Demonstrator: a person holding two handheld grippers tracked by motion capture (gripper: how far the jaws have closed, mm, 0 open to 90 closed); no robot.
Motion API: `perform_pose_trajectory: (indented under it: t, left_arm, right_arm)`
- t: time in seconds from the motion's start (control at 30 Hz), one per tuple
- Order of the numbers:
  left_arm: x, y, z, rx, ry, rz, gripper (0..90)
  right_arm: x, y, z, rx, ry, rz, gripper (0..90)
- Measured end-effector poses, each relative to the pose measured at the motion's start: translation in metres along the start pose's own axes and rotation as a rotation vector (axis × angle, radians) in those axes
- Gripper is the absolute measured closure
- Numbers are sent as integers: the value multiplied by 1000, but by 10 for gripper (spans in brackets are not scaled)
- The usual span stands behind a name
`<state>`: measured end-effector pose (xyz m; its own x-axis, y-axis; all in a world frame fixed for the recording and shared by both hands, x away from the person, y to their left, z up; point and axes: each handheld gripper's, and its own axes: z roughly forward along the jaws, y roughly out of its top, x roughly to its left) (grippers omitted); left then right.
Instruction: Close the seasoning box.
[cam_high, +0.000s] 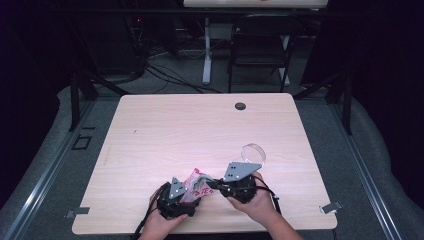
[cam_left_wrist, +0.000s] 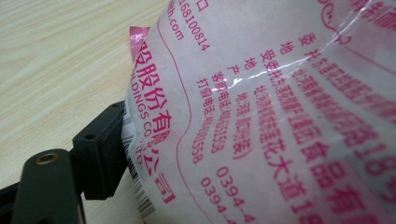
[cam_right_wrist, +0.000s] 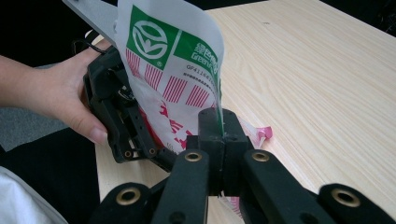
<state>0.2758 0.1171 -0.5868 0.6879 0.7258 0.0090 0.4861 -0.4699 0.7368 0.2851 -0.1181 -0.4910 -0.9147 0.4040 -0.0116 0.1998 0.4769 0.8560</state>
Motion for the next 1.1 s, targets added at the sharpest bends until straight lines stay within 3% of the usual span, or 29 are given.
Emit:
perform_pose_trajectory:
  t: [0.27,0.87,1.1]
  left_arm:
    - [-1,1,2,23,20,2,221]
    - [-1,-1,1,5,38,-19,374]
    - [-3,-2,-2,-11,65,35,460]
  right_arm:
    - [0,0,0,2,2,-1,900]
    - [0,0,0,-2,4,-3,900]
    - [1,0,1,-6,9,-7,900]
